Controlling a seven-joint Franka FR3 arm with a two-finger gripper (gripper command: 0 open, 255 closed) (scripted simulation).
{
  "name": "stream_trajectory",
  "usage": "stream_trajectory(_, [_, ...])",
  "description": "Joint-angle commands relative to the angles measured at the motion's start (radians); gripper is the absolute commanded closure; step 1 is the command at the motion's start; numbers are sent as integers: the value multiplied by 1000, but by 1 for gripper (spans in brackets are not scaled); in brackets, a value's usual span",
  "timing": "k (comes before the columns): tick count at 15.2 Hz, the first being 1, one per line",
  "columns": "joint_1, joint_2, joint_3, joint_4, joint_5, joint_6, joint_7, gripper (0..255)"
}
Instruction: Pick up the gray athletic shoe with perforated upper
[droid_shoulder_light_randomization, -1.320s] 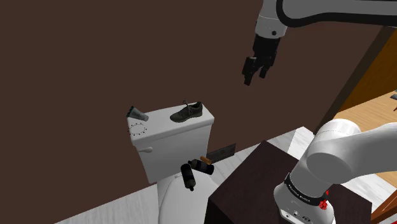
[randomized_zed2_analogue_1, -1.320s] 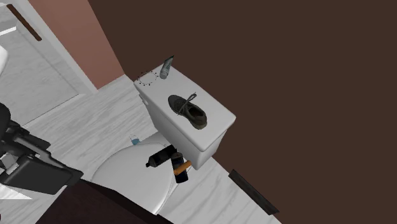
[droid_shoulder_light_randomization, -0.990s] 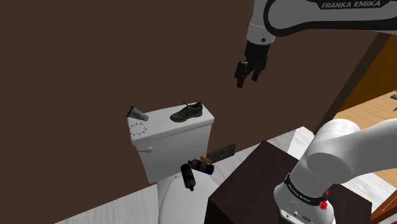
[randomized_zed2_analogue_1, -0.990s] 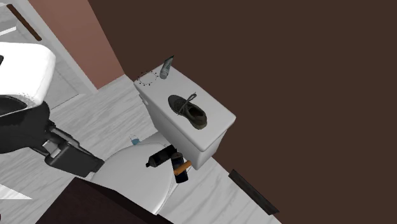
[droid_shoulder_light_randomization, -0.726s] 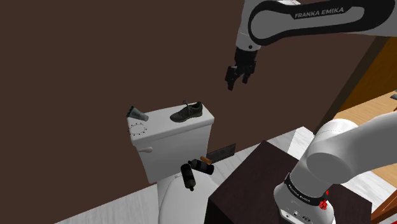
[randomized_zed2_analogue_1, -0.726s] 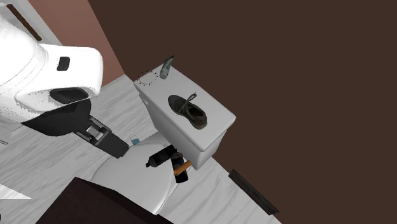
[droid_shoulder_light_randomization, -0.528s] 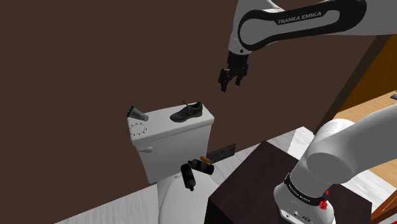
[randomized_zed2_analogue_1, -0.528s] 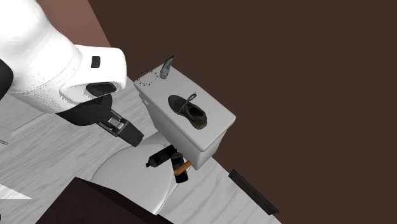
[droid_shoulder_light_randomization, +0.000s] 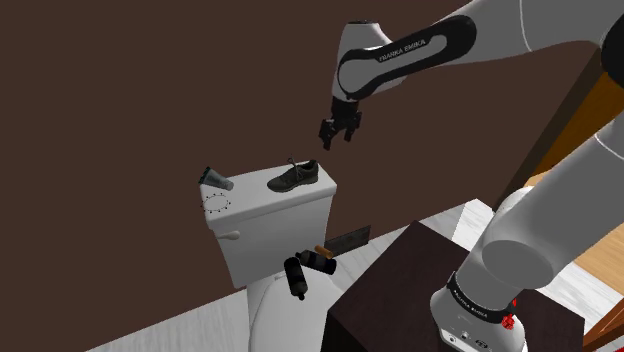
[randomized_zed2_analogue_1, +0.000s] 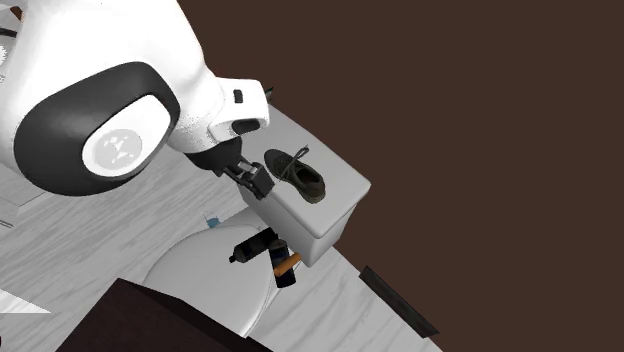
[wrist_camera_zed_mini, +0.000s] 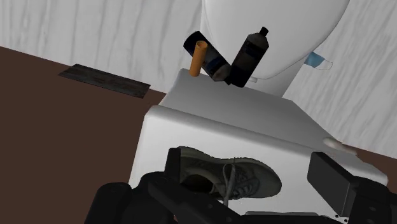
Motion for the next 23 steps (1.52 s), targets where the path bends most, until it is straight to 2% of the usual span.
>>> stream_trajectory(1, [3,80,-2,45,10,42,-6,0])
stream_trajectory(10, [-1,426,-4,295,68,161,-53,0])
stream_trajectory(18, [-19,742,14,618,110,175,-84,0])
stream_trajectory(23, [-21,780,16,617,113,215,-88,0])
